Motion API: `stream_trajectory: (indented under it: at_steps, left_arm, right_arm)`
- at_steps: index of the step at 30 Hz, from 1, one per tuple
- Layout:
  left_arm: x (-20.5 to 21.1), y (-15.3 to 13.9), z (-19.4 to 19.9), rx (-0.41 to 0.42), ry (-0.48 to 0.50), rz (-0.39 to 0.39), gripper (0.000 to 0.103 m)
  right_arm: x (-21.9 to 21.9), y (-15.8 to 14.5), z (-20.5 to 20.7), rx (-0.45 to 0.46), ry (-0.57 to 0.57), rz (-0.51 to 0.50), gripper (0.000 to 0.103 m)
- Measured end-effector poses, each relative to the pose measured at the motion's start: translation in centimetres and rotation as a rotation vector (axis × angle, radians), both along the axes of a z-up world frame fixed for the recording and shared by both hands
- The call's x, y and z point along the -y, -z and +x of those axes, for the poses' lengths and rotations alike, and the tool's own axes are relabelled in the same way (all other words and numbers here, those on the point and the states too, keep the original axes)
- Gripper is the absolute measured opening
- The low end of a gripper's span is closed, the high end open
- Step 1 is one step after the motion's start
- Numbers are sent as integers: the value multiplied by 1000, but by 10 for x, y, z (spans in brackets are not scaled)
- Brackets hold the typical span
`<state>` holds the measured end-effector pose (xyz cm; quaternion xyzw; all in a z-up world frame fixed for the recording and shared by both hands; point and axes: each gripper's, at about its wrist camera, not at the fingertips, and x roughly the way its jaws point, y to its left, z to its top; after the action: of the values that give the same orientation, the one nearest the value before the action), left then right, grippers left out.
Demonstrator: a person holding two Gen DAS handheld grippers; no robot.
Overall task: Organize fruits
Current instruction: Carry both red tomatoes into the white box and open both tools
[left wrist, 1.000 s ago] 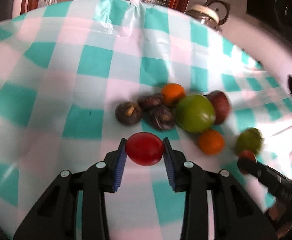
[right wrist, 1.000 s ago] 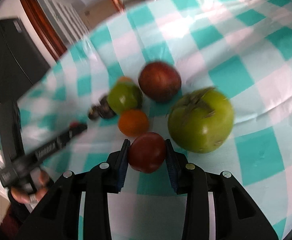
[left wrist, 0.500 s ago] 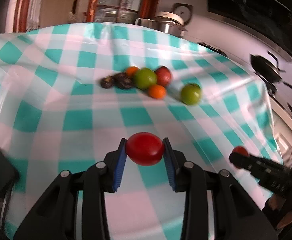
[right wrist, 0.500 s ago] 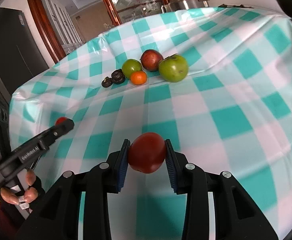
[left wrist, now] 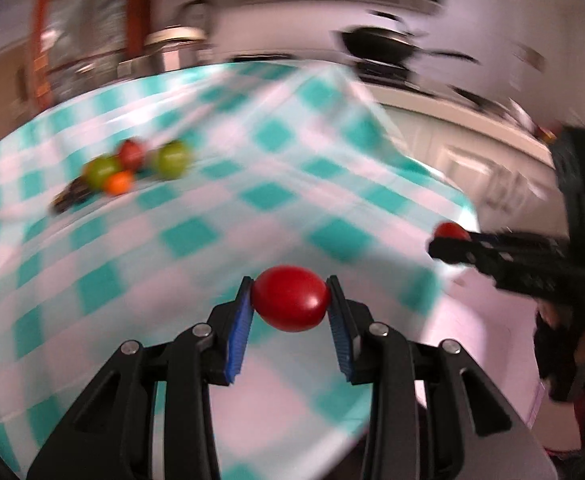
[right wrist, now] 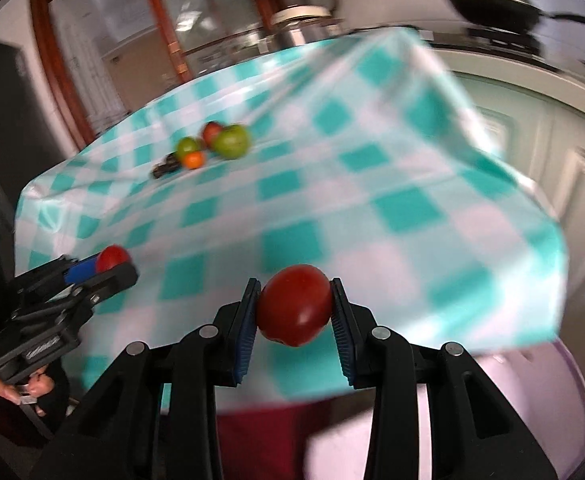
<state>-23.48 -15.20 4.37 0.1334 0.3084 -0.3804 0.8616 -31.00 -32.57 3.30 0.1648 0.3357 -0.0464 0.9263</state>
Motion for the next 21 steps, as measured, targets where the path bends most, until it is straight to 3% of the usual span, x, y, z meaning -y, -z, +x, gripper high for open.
stream_trajectory:
  at_steps: [5, 9, 12, 16, 21]
  left_arm:
    - [71, 15, -50, -48, 252, 81, 37]
    - [121, 43, -81, -104, 418, 190, 37]
    - [165, 81, -101, -162, 524, 313, 37]
    - [204, 134, -111, -239, 594, 461, 37]
    - [225, 199, -107, -334, 578, 627, 37]
  right_arm:
    - [49, 25, -56, -66, 158, -2, 36]
    - [83, 71, -81, -210, 284, 24, 36]
    - [99, 108, -87, -318, 351, 45, 36]
    - [114, 161, -81, -439, 398, 106, 36]
    - [124, 209, -73, -562, 431, 135, 36]
